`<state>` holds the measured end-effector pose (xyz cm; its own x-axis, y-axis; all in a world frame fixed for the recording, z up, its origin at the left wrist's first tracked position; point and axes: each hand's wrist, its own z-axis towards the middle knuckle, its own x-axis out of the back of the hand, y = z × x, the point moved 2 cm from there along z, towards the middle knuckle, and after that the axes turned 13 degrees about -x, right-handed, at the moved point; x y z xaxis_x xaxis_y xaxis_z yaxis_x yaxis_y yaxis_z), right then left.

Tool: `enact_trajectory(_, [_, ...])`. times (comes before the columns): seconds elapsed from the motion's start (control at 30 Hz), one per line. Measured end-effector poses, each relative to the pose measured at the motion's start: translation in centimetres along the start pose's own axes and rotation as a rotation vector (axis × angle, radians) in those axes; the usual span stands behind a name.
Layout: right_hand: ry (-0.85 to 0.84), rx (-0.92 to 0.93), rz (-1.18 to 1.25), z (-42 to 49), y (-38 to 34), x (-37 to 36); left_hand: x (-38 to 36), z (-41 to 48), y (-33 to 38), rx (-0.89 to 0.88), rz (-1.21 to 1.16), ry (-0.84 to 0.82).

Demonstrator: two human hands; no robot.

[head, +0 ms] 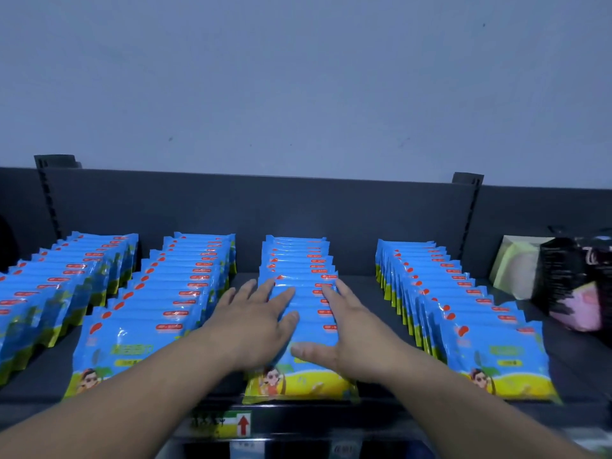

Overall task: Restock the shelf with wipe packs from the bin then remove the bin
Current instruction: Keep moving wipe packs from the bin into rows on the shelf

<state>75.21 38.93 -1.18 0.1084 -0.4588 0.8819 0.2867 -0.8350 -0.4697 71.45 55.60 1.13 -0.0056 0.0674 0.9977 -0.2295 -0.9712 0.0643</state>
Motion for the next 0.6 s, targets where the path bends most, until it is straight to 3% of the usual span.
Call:
enact_trajectory(0.27, [0.221, -0.069, -0.006, -1.2, -0.5, 2.1, 1.2, 1.1, -1.0, -0.008, -0.015, 0.167])
enact_trajectory(0.6, [0.452, -0.326, -0.195, -5.8, -3.5, 4.2, 2.6, 0.8, -1.4, -0.262, -0.013, 0.202])
